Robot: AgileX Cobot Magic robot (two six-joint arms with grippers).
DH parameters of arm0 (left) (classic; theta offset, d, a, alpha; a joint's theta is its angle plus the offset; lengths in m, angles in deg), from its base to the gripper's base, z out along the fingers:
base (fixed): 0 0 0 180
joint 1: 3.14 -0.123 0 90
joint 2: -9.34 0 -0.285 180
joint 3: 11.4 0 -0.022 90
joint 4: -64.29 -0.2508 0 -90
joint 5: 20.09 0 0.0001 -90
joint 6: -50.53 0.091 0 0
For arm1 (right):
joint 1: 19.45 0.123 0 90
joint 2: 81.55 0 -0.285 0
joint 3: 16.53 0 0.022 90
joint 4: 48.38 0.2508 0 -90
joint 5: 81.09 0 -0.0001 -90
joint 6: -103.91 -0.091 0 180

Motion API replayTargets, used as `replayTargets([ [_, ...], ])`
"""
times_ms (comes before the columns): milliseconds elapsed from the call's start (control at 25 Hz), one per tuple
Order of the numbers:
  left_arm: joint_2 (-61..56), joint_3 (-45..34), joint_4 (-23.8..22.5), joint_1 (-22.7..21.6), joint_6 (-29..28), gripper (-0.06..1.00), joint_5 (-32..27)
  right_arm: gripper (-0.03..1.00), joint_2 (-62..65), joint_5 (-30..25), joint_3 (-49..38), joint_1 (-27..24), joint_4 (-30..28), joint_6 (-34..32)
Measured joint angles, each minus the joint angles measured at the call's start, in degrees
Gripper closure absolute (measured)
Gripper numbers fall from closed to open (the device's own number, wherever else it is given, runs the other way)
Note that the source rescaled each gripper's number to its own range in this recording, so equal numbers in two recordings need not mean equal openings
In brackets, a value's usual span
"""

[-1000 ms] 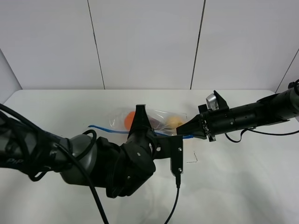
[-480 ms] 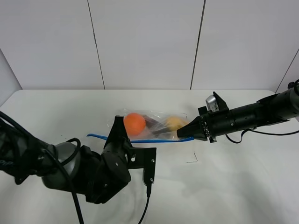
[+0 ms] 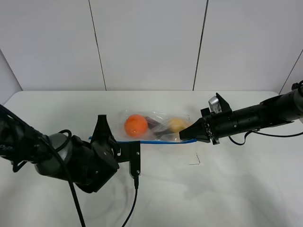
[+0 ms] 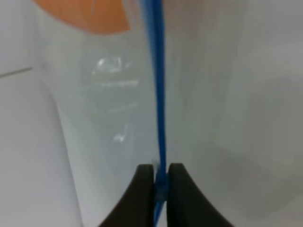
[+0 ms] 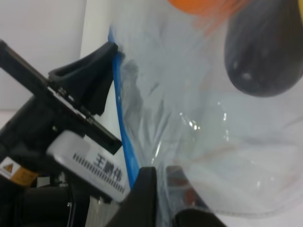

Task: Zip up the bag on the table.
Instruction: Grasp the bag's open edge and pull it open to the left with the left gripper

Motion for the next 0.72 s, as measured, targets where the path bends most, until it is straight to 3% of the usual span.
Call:
replayTargets([
  [720, -0.1, 0.0, 0.2, -9.8, 0.0, 0.94, 0.7, 0.97, 0.0, 0.1, 0.0, 0.2, 0.0, 0.0],
])
